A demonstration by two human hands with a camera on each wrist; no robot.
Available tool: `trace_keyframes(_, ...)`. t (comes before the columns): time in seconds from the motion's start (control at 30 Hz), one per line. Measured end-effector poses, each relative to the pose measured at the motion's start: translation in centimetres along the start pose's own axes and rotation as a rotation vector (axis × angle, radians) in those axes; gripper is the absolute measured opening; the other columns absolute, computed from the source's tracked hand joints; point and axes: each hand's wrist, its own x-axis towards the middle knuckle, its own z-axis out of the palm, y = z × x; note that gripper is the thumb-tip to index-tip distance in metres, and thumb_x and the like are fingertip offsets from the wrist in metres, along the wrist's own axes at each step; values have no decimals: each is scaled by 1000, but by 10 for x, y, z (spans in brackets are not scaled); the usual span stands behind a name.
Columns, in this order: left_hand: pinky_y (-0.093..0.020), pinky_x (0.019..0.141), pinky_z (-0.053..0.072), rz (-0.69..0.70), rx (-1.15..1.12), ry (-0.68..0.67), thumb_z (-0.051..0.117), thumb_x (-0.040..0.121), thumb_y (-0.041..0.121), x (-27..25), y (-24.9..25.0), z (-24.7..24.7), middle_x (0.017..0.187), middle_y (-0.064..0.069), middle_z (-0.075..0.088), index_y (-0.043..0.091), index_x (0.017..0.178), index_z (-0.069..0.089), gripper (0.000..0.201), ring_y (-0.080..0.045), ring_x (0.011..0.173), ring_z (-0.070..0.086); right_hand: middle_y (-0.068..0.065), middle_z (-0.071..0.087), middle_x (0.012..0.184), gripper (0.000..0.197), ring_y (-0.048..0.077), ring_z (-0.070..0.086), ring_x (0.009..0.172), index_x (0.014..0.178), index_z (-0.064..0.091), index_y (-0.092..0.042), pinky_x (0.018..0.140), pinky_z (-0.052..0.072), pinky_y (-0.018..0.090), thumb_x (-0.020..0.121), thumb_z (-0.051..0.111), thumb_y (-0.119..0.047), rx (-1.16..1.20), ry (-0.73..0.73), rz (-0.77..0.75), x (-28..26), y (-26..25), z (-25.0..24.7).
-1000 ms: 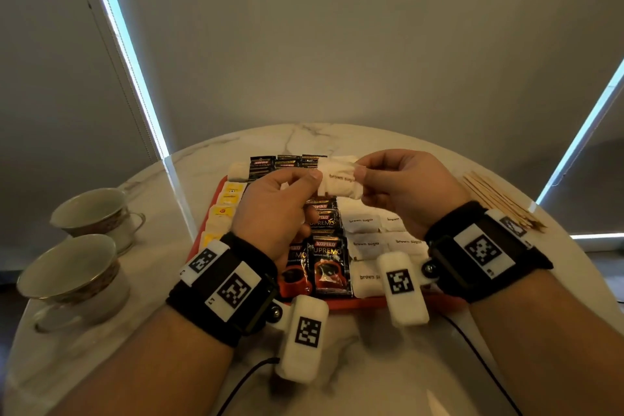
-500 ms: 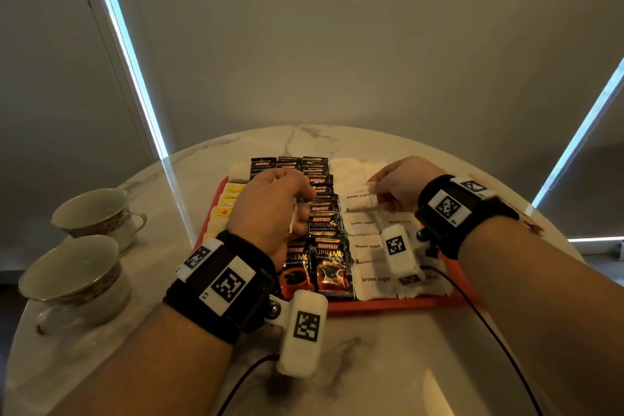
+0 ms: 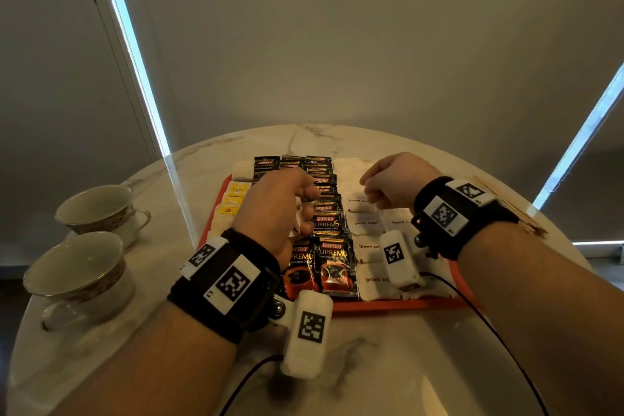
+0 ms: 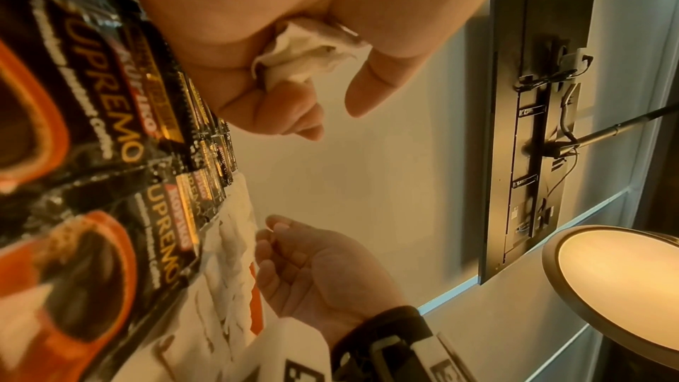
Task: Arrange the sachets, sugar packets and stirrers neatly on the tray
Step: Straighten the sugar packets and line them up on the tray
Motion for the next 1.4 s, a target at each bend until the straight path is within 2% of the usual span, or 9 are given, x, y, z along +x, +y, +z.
trace_keyframes(0.17,-28,53,34,-139,-280,-128,56,71,15,-2,2,-7,81,-8,56,10,108,52,37,-16,60,42,11,75,95,10,18,68,77,99,73,-8,65,57,27,98,64,-13,49,-58,-59,-8,-1,0)
trace_keyframes(0.3,-33,59,43,-166,-482,-136,43,57,3,-4,4,-8,94,-14,55,9,102,47,45,-21,67,46,-4,69,75,16,13,57,68,88,75,-17,62,49,30,87,77,-32,270,-122,-276,-34,-4,1)
trace_keyframes(0.57,-42,68,53,-89,-438,-205,30,56,-14,-7,-2,2,124,-26,60,9,110,47,61,-40,105,66,-26,70,73,16,-15,62,66,88,76,-5,56,43,3,82,83,-18,254,-191,-462,-67,-1,20)
trace_keyframes(0.73,-39,79,56,-52,-309,-272,36,82,-20,-5,-6,3,132,-27,61,6,125,56,54,-33,103,67,-9,74,80,2,-4,66,76,80,77,-14,72,52,18,83,77,-13,234,-116,-506,-68,3,24)
trace_keyframes(0.9,-50,94,58,-56,-262,-260,28,79,-23,0,-8,3,120,-21,67,5,126,61,63,-33,102,68,2,71,76,13,9,62,64,78,71,-12,55,49,21,88,68,-5,450,-174,-419,-70,4,16)
trace_keyframes(1.03,-35,63,59,-57,-214,-129,36,87,-16,4,-7,0,120,-18,69,7,117,65,48,-29,90,69,13,67,75,20,20,63,65,76,62,-9,54,51,28,92,57,3,751,-280,-285,-68,4,10)
trace_keyframes(1.13,-22,44,37,-125,-206,-206,65,95,26,0,-6,-1,106,-15,65,3,127,65,40,-15,62,50,6,65,67,17,21,63,62,81,59,-8,54,53,29,93,56,4,770,-257,-292,-68,5,14)
trace_keyframes(1.23,-18,41,29,-49,-87,-237,78,82,30,1,-9,-3,91,-8,62,2,125,67,53,-10,55,40,5,65,66,15,21,63,59,84,58,-6,53,54,30,93,56,5,795,-210,-310,-68,6,14)
trace_keyframes(1.4,-22,48,40,201,342,-154,82,86,21,0,-17,-8,73,4,66,16,108,75,23,-6,56,54,8,67,75,9,23,64,67,91,58,-8,57,55,32,91,59,2,763,-225,-281,-67,10,11)
